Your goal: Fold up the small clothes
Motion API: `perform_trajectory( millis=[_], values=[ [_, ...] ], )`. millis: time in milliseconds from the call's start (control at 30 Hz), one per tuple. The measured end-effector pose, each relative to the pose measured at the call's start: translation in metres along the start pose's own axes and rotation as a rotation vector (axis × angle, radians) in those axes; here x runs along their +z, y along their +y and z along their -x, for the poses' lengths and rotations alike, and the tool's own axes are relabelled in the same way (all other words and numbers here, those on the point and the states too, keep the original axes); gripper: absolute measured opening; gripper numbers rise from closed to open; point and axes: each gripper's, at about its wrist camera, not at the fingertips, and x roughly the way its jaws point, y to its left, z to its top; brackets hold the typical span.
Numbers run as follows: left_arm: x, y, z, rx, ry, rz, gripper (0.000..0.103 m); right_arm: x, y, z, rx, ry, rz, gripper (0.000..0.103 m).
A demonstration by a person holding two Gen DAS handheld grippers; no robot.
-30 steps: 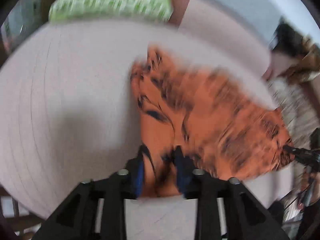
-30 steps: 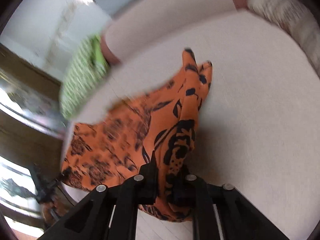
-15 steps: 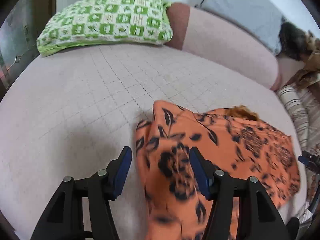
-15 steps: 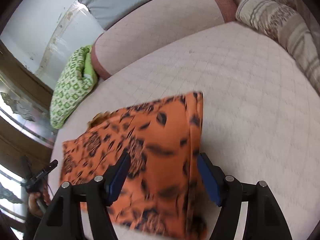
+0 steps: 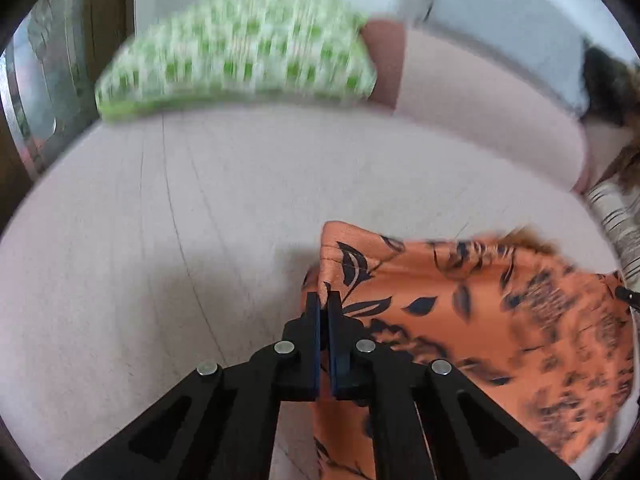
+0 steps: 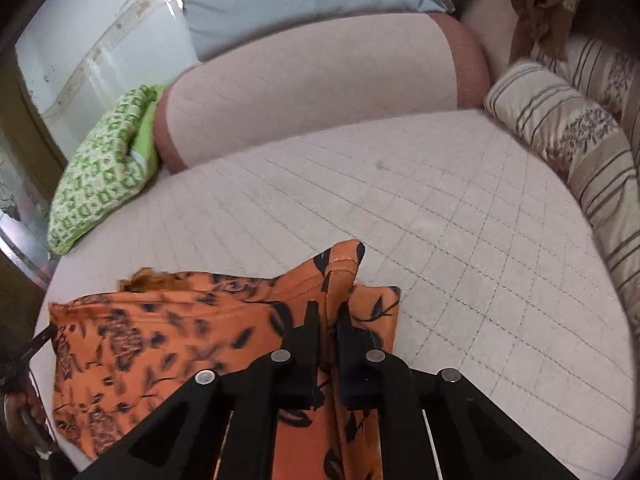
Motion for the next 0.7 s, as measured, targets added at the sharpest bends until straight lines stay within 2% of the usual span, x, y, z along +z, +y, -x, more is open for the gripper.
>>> perform_trajectory(
  millis=[33, 100, 133, 167, 200, 267, 367, 433, 467, 500, 567, 600, 633, 667, 700],
  values=[
    [-0.002, 0.002, -0.006, -0.003, 0.018, 0.010, 0.005, -0.002, -0.010, -0.017, -0.021, 0.066, -0.033, 0.015],
    [0.001, 0.005, 0.008, 0.012, -0.027, 0.027, 0.024, -0.007, -0.025, -0.002, -0.006, -0.011, -0.109, 0.026],
    [0.002, 0.008, 0.015, 0.003, -0.045, 0.043, 0.045, -0.008, -0.026, 0.010, -0.018, -0.046, -0.122, 0.039],
    [0.002, 0.010, 0.024, 0.001, -0.066, 0.051, 0.051, -0.010, -0.027, 0.022, -0.023, -0.080, -0.126, 0.048],
    [0.000, 0.010, 0.036, 0.009, -0.089, 0.040, 0.051, -0.013, -0.026, 0.041, -0.028, -0.121, -0.126, 0.060],
    [-0.006, 0.006, 0.058, 0.001, -0.119, 0.018, 0.051, -0.018, -0.018, 0.067, 0.030, -0.154, -0.102, 0.060],
    [-0.029, -0.011, 0.091, -0.045, -0.143, -0.033, 0.051, -0.037, -0.003, 0.106, 0.183, -0.164, -0.067, 0.060],
    [-0.052, -0.028, 0.104, -0.066, -0.147, -0.069, 0.055, -0.057, 0.009, 0.111, 0.369, -0.114, -0.069, 0.071],
    [-0.061, -0.035, 0.104, -0.076, -0.133, -0.076, 0.061, -0.067, 0.007, 0.105, 0.435, -0.083, -0.091, 0.071],
    [-0.074, -0.039, 0.101, -0.087, -0.107, -0.078, 0.064, -0.075, 0.001, 0.094, 0.447, -0.053, -0.119, 0.071],
    [-0.090, -0.043, 0.082, -0.066, -0.054, -0.080, 0.065, -0.091, -0.026, 0.057, 0.411, 0.038, -0.233, 0.073],
    [-0.098, -0.045, 0.065, -0.010, -0.002, -0.101, 0.065, -0.100, -0.046, 0.040, 0.416, 0.060, -0.337, 0.068],
    [-0.100, -0.045, 0.057, 0.025, 0.014, -0.113, 0.068, -0.105, -0.057, 0.039, 0.462, 0.033, -0.404, 0.063],
    [-0.100, -0.044, 0.059, 0.020, -0.004, -0.106, 0.067, -0.107, -0.061, 0.047, 0.486, 0.007, -0.441, 0.063],
    [-0.098, -0.042, 0.067, 0.007, -0.008, -0.079, 0.067, -0.106, -0.056, 0.064, 0.481, -0.026, -0.425, 0.064]
  ],
)
